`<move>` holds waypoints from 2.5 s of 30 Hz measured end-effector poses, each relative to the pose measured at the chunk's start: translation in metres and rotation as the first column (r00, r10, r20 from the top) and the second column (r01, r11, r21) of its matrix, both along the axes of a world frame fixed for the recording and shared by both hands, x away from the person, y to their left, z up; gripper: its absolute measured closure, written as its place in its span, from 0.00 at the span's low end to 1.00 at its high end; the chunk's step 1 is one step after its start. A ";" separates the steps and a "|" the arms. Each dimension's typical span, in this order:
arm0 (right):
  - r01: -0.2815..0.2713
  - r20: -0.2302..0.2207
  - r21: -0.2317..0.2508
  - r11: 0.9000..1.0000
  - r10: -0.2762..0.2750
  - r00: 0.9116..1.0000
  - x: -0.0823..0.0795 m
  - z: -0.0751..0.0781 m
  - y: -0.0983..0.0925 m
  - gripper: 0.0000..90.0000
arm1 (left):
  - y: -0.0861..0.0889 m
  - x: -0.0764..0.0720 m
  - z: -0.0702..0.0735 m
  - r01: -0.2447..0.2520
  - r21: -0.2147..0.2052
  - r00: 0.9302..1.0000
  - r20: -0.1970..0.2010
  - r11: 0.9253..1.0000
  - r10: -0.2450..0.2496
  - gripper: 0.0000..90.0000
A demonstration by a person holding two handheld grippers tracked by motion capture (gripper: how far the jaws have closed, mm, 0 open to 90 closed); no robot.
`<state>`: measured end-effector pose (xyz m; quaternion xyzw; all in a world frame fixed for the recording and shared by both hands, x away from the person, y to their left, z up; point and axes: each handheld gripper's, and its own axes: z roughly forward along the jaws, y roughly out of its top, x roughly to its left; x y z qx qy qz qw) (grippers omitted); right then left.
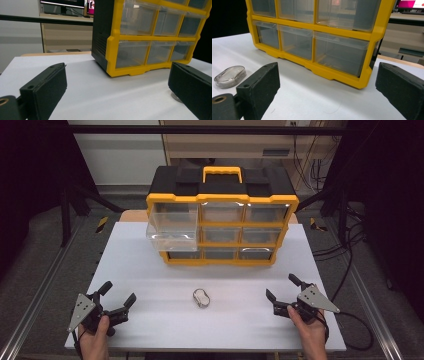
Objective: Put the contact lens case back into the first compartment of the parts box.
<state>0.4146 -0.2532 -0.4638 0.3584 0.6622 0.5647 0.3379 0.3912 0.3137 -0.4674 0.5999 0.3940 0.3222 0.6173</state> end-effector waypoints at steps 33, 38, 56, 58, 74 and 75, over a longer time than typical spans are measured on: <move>-0.130 -0.289 -0.096 0.987 0.097 0.952 0.005 0.026 0.073 0.07 | -0.022 0.004 0.001 0.040 0.060 0.999 0.002 0.997 -0.040 0.01; -0.155 -0.316 -0.120 0.981 0.111 0.942 0.003 0.027 0.092 0.07 | -0.024 0.004 0.001 0.047 0.068 0.999 -0.002 0.997 -0.047 0.01; -0.229 -0.468 -0.177 0.957 0.123 0.875 0.012 0.022 0.157 0.08 | -0.027 0.004 0.002 0.059 0.070 0.998 0.002 0.996 -0.059 0.01; -0.239 -0.483 -0.186 0.953 0.123 0.867 0.013 0.023 0.166 0.08 | -0.026 0.004 0.002 0.060 0.064 0.998 0.002 0.996 -0.060 0.01; -0.283 -0.553 -0.197 0.939 0.132 0.823 0.027 0.019 0.214 0.13 | -0.023 0.009 0.000 0.063 0.051 0.998 -0.012 0.997 -0.063 0.01; -0.283 -0.553 -0.197 0.939 0.132 0.823 0.027 0.019 0.214 0.13 | -0.024 0.008 0.001 0.066 0.058 0.998 -0.011 0.996 -0.065 0.01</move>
